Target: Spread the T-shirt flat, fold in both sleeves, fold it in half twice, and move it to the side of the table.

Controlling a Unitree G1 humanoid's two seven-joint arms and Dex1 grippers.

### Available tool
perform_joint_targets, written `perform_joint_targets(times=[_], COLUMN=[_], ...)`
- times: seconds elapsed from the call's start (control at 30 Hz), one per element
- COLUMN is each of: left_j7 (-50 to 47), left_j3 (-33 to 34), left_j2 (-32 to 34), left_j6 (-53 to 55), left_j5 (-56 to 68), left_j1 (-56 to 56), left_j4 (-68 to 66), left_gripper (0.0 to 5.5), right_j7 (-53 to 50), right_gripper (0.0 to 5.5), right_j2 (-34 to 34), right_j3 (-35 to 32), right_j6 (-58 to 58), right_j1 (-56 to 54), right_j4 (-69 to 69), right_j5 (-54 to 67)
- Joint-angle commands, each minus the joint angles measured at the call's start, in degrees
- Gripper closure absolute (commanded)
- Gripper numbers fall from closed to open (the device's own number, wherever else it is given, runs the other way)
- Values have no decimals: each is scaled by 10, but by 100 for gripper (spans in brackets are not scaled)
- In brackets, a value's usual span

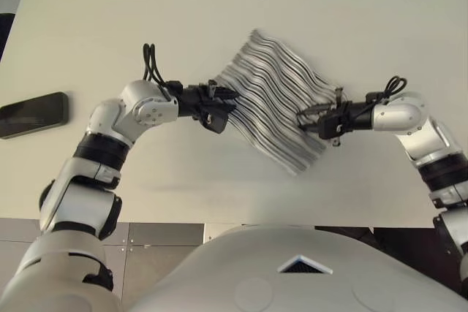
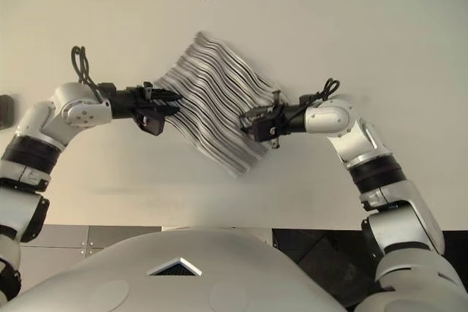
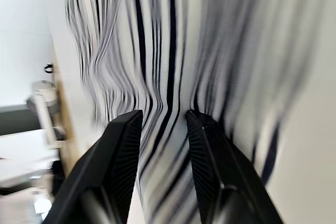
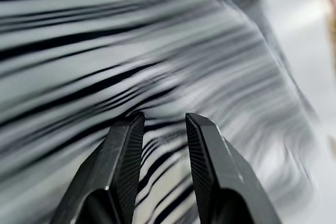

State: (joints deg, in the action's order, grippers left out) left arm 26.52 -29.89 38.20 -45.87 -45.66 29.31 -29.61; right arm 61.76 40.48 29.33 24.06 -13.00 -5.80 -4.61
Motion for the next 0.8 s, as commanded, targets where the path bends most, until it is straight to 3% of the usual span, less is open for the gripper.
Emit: perform_joint_targets(times=[0.03,0.17,0.27,0.43,0.53,0.63,0.7,0.8], left_j7=[-187,-411,-504,-557,-568,-530,-418,-175], left_j3=[-136,-234,-251,-173,-118,-95,-108,-192], left_j2=[-4,-22,-9,30,70,103,144,211], left_j6=[-3,25,32,-10,-25,-48,-114,-110], left_j5=[-244,-385,-410,-308,-243,-195,3,279], left_j1=[94,166,200,226,195,157,84,-30], left_j4=[-56,-84,-95,-78,-13,23,47,62], left_gripper=[394,394,394,394,394,374,347,316], right_j7=[50,8,-11,-13,-4,10,40,84], right_gripper=[405,405,405,405,405,359,325,288], right_j2=[-22,-88,-100,-71,-39,-7,35,84], right_j3=[29,16,-3,-87,-171,-222,-260,-300], right_j6=[-95,-116,-125,-155,-185,-149,-89,-13], right_j1=[29,2,0,26,46,63,94,132], right_j4=[118,107,103,143,142,104,59,0], right_j5=[77,79,81,152,228,230,217,214])
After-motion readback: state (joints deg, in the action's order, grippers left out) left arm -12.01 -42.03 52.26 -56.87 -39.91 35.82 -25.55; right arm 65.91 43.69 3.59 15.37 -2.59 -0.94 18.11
